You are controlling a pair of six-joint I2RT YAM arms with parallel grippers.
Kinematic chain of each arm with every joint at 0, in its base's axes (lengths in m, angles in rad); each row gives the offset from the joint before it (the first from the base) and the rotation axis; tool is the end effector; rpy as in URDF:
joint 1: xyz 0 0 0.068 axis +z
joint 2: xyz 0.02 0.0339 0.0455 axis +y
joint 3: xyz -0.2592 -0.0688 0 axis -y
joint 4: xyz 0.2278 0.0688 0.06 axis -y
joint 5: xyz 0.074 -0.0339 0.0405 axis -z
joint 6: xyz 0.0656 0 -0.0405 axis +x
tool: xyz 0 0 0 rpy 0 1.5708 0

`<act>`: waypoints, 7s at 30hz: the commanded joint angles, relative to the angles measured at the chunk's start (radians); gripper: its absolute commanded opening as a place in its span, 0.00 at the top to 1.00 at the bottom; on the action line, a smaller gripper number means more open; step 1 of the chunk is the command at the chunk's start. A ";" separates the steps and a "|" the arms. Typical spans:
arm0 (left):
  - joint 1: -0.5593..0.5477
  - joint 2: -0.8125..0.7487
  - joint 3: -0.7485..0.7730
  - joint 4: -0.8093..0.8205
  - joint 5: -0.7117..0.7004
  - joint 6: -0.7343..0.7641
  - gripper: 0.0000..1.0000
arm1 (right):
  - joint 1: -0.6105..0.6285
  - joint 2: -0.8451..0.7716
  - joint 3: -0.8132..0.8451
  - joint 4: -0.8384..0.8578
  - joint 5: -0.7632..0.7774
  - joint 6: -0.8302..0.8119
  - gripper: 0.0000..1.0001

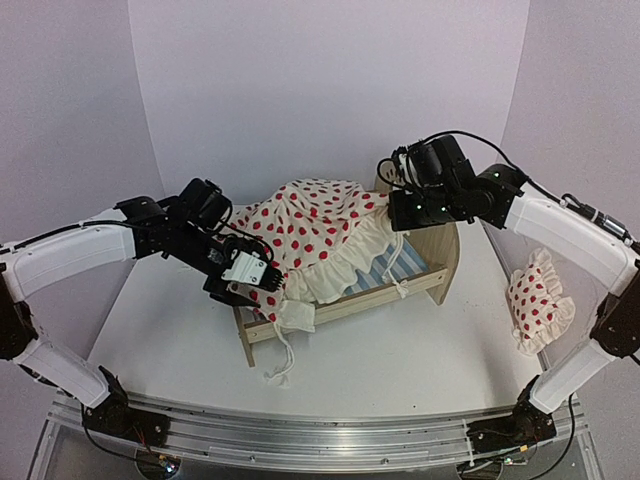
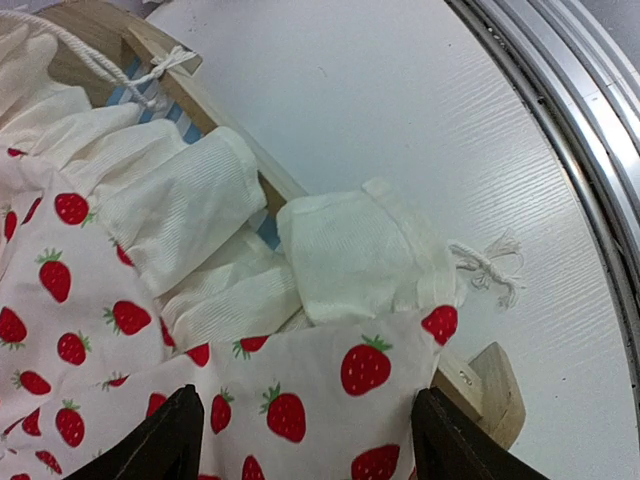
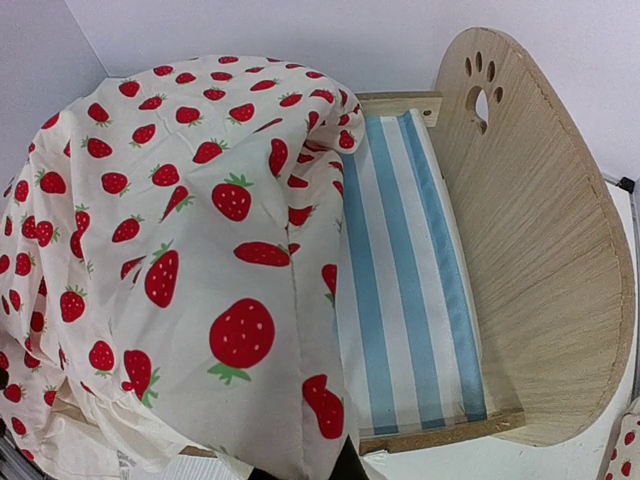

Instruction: Set up the pet bed

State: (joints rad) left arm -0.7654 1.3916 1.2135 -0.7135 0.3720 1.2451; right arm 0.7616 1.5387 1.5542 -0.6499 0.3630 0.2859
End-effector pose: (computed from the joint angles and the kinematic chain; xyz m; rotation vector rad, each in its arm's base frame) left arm 0.1951 -0.2205 0.2821 2.1025 1.1463 -0.2362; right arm 0.2676 0.2230 0.3559 -0.3135 2.1422 0.2026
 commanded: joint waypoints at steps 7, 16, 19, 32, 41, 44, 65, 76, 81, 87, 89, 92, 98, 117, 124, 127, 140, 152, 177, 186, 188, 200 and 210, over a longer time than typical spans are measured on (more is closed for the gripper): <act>-0.030 0.130 0.020 0.113 -0.164 -0.064 0.39 | -0.006 -0.032 0.026 0.009 0.024 -0.002 1.00; 0.129 0.121 0.105 0.255 -0.186 0.005 1.00 | -0.088 0.030 0.146 0.010 0.067 -0.067 1.00; 0.243 0.174 0.267 0.378 -0.143 -0.059 1.00 | -0.139 0.140 0.311 0.031 0.074 -0.136 1.00; 0.529 0.461 0.970 0.774 -0.034 -0.432 1.00 | -0.300 0.553 0.871 0.558 -0.178 -0.302 1.00; 0.538 0.537 1.061 0.947 0.030 -0.491 1.00 | -0.329 0.695 0.984 0.944 -0.232 -0.402 1.00; 0.536 0.502 0.951 0.937 0.095 -0.516 1.00 | -0.360 0.711 0.935 0.954 -0.262 -0.414 1.00; 0.385 0.138 0.354 0.111 0.464 -0.538 1.00 | -0.369 0.014 -0.088 0.398 -0.118 -0.343 1.00; 0.323 0.118 0.232 -0.123 0.521 -0.417 1.00 | -0.369 -0.063 -0.260 0.224 -0.227 -0.156 1.00; 0.322 0.115 0.219 -0.229 0.545 -0.338 1.00 | -0.370 -0.071 -0.264 0.108 -0.232 -0.089 1.00; 0.322 0.107 0.174 -0.304 0.548 -0.229 0.73 | -0.369 -0.079 -0.290 0.075 -0.390 -0.029 0.73; 0.322 0.106 0.182 -0.343 0.558 -0.202 0.55 | -0.368 -0.080 -0.270 0.044 -0.463 -0.015 0.60; 0.322 0.113 0.243 -0.435 0.565 -0.139 0.36 | -0.369 -0.111 -0.220 -0.036 -0.489 -0.007 0.49; 0.303 0.155 0.406 -0.492 0.529 -0.207 0.22 | -0.370 -0.228 -0.208 -0.178 -0.480 -0.037 0.30; -0.215 0.344 0.236 0.151 -0.189 -0.703 0.35 | -0.362 -0.283 -0.438 -0.209 -0.438 -0.052 0.71; -0.215 0.379 0.176 0.172 -0.281 -0.676 0.31 | -0.264 -0.485 -0.881 0.328 -0.382 0.002 0.72; -0.208 0.376 0.148 0.156 -0.279 -0.691 0.30 | -0.256 -0.485 -0.975 0.424 -0.298 -0.002 0.72; -0.203 0.370 0.086 0.159 -0.293 -0.734 0.37 | -0.249 -0.290 -1.165 0.928 -0.268 0.142 0.65; -0.200 0.366 0.058 0.173 -0.279 -0.731 0.45 | -0.241 -0.099 -1.154 1.062 -0.222 0.185 0.68; -0.193 0.329 -0.001 0.204 -0.269 -0.715 0.51 | -0.239 -0.449 -0.857 0.485 0.022 -0.069 1.00; -0.186 0.331 0.014 0.211 -0.260 -0.692 0.52 | -0.238 -0.290 -0.533 0.445 -0.007 -0.451 1.00; -0.186 0.331 0.019 0.211 -0.260 -0.691 0.51 | -0.239 -0.223 -0.477 0.445 0.023 -0.547 1.00; -0.186 0.317 0.019 0.205 -0.263 -0.688 0.51 | -0.256 -0.103 -0.431 0.516 0.115 -0.809 1.00; -0.185 0.325 0.031 0.203 -0.256 -0.684 0.51 | -0.256 -0.034 -0.518 0.561 0.145 -0.852 1.00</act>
State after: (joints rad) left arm -0.9653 1.7475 1.2278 -0.4881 0.1135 0.5518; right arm 0.5091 1.4495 1.0699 -0.1395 0.4743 -0.5309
